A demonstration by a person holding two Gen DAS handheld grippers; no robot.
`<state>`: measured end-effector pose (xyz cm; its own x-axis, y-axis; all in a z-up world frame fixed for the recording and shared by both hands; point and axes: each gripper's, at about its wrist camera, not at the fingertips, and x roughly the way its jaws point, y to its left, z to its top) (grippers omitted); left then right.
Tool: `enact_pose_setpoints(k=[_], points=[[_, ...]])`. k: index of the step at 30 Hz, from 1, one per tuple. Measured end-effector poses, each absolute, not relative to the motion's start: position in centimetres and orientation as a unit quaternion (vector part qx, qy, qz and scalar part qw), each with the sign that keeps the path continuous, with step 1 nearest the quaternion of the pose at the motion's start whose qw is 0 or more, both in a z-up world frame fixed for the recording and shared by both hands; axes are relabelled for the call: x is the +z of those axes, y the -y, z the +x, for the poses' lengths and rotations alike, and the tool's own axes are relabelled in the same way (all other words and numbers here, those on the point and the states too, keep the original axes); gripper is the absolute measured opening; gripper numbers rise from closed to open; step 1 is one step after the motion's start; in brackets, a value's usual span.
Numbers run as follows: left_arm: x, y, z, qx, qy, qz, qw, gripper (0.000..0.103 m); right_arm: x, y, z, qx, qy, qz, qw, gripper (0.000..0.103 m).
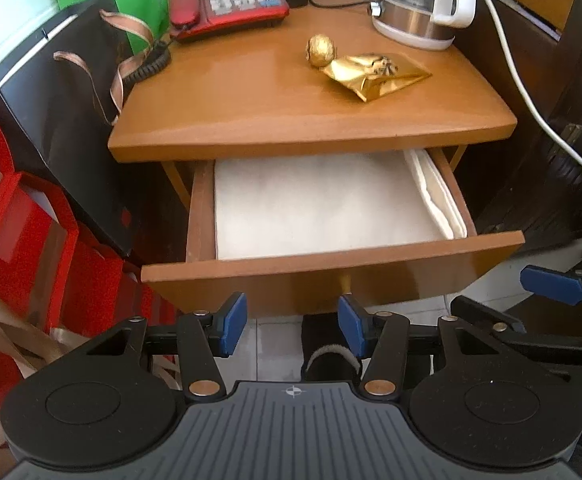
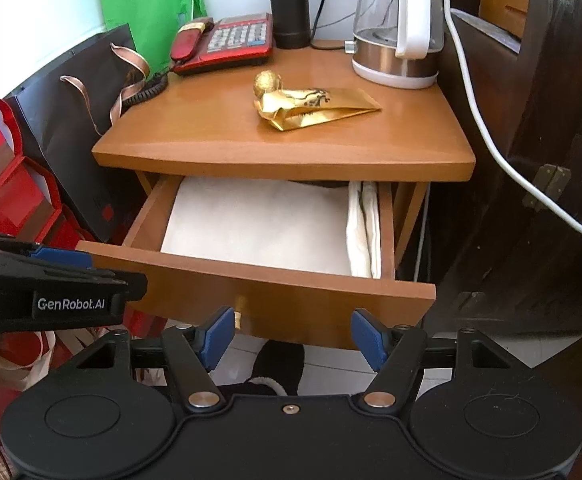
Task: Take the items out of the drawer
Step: 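Lower both tools toward the front panel of the open drawer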
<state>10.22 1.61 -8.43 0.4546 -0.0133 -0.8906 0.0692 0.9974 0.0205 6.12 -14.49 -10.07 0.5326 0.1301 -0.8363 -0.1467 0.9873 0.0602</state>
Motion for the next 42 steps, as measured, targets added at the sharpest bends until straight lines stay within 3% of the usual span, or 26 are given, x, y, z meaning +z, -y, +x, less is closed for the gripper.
enact_pose_setpoints(k=[17,42], points=[[-11.4,-1.3,10.9,-0.028,-0.558,0.03,0.829,0.053,-12.1,15.1,6.7,0.072,-0.512,0.002,0.856,0.062],[-19.4,0.1,17.1,-0.023,-0.626,-0.011,0.78,0.053,-19.8,16.4,10.7,0.024,-0.617,-0.023,0.787,0.063]])
